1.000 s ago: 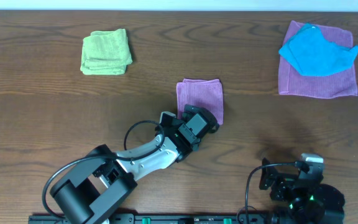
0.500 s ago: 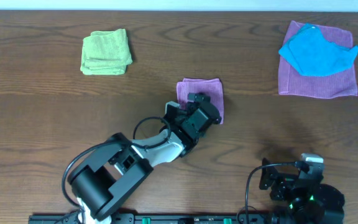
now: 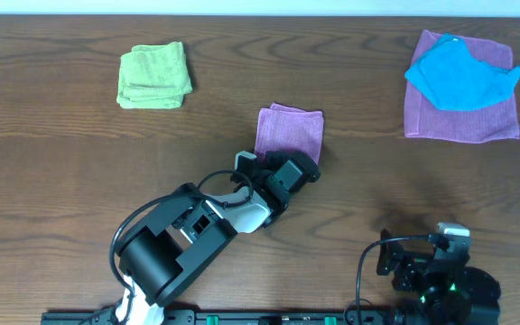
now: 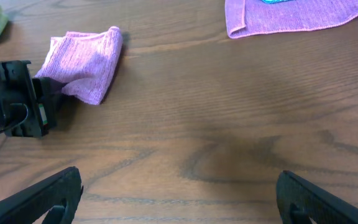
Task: Fold the cloth
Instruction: 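Grasp the folded purple square with the left gripper and lift, then carry the purple square left onto the green towel, then lower the purple square onto the green towel and open the left gripper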
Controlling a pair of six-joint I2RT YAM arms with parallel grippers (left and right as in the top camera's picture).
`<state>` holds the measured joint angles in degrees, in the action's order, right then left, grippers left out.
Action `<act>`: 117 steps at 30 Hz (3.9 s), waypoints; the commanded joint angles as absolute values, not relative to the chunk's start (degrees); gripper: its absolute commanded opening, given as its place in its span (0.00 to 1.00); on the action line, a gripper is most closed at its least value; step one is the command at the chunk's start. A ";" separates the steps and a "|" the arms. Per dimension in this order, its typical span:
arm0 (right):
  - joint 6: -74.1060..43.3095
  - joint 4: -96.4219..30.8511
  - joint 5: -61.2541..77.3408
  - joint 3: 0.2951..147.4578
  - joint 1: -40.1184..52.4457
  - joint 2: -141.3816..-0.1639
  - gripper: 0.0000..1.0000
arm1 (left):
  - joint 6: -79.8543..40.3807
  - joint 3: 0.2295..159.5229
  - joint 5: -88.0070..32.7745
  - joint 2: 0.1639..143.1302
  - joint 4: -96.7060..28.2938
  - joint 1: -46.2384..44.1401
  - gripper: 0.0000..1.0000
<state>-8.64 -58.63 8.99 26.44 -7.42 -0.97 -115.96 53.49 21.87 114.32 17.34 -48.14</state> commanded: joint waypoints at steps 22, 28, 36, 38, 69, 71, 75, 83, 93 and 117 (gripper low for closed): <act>-9.19 -58.54 8.80 26.33 -7.09 -0.43 0.99 | -119.37 51.18 19.86 91.11 10.31 -36.56 0.06; -9.19 -58.54 8.80 26.33 -7.09 -0.43 0.99 | -119.35 51.18 19.92 85.65 10.35 -32.73 0.06; -9.19 -58.54 8.80 26.33 -7.09 -0.43 0.99 | -115.57 51.64 19.94 84.07 13.76 -24.75 0.06; -9.19 -58.54 8.80 26.33 -7.09 -0.43 0.99 | -109.97 51.66 20.05 84.09 18.17 -22.17 0.06; -9.19 -58.52 8.80 26.33 -7.09 -0.43 0.99 | -76.25 70.32 24.29 110.00 37.58 -7.11 0.10; -9.19 -58.54 8.80 26.33 -7.09 -0.43 0.99 | -74.39 71.18 23.27 111.18 37.63 -6.79 0.11; -9.19 -58.54 8.80 26.33 -7.09 -0.43 0.99 | -72.07 72.55 21.47 113.82 38.13 -6.50 0.11; -9.19 -58.52 8.80 26.33 -7.09 -0.43 0.99 | -60.18 72.95 16.34 117.45 43.68 -6.13 0.11; -9.19 -58.54 8.80 26.33 -7.09 -0.43 0.99 | -53.30 72.93 15.05 117.49 40.25 -5.96 0.09; -9.19 -58.54 8.80 26.33 -7.09 -0.43 0.99 | -52.99 72.93 18.17 117.86 28.77 -5.91 0.98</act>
<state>-8.64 -58.63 8.99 26.39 -7.42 -0.91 -53.80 71.75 17.37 117.34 28.64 -6.37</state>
